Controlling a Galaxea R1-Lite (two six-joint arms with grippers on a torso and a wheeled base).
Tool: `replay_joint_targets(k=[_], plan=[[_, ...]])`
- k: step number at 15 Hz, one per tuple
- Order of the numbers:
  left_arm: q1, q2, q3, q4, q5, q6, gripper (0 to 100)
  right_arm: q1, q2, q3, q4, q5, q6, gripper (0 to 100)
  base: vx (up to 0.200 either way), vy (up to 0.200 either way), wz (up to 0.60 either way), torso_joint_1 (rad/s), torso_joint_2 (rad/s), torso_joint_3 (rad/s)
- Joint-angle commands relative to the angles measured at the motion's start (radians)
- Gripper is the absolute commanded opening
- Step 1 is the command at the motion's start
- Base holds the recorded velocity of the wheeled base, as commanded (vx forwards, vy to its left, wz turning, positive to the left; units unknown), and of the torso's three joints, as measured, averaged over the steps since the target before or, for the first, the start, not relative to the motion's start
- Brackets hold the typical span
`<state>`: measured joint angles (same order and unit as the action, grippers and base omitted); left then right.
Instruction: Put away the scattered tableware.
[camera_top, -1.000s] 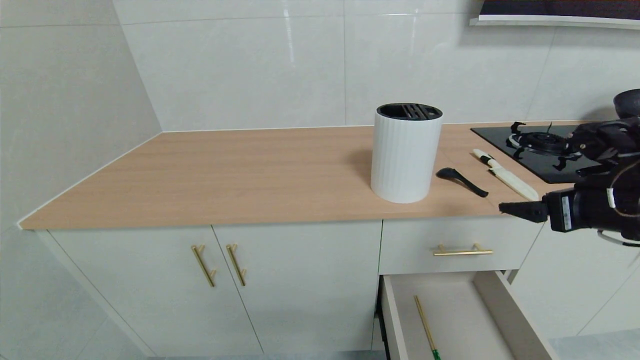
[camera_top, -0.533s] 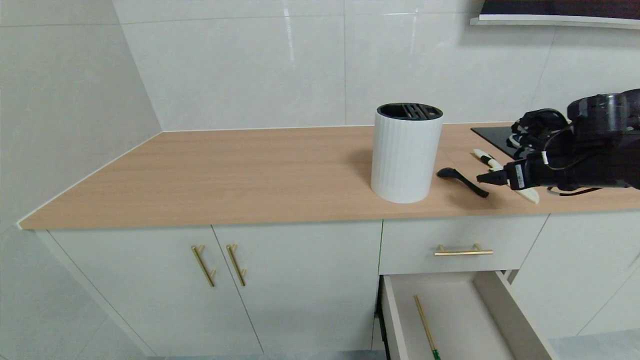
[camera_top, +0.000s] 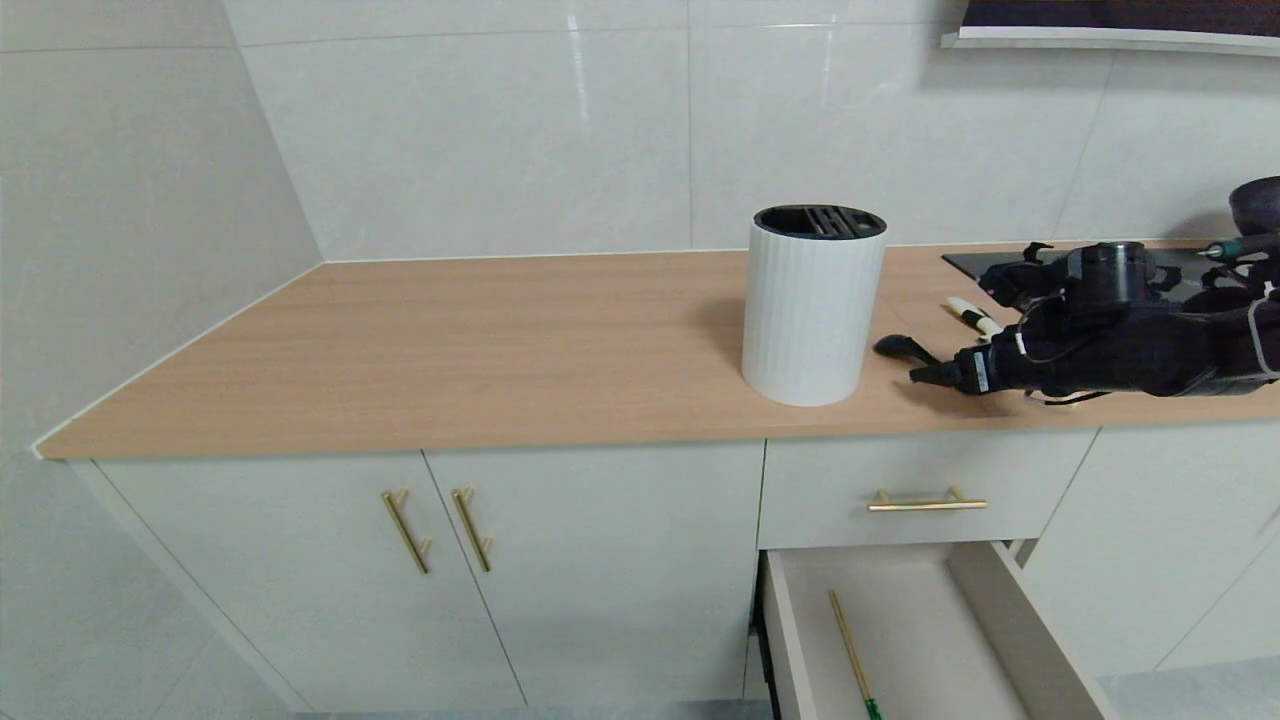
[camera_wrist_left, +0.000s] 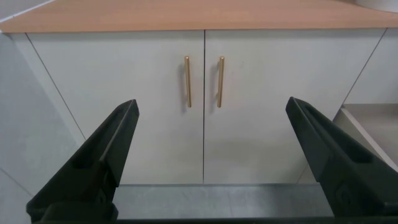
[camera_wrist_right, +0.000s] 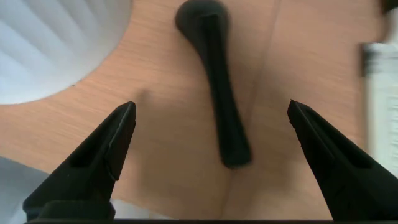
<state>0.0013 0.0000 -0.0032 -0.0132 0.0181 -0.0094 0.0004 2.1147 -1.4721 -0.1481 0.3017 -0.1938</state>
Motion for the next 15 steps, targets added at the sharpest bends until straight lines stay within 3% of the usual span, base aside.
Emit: replay_joint_targets(k=[1,15], plan=[[0.0,0.0,0.0,-0.001,0.0,0.0,100,-0.01,0.031,-0.019,-0.001,0.017,0.002,100,0.0,0.0,0.0,0.0,0.0,0.0],[0.0,0.0,0.0,-0.001,0.0,0.0,100,-0.04,0.107,-0.103,-0.013,0.109,0.057,100,0.0,0.0,0.0,0.0,0.0,0.0]])
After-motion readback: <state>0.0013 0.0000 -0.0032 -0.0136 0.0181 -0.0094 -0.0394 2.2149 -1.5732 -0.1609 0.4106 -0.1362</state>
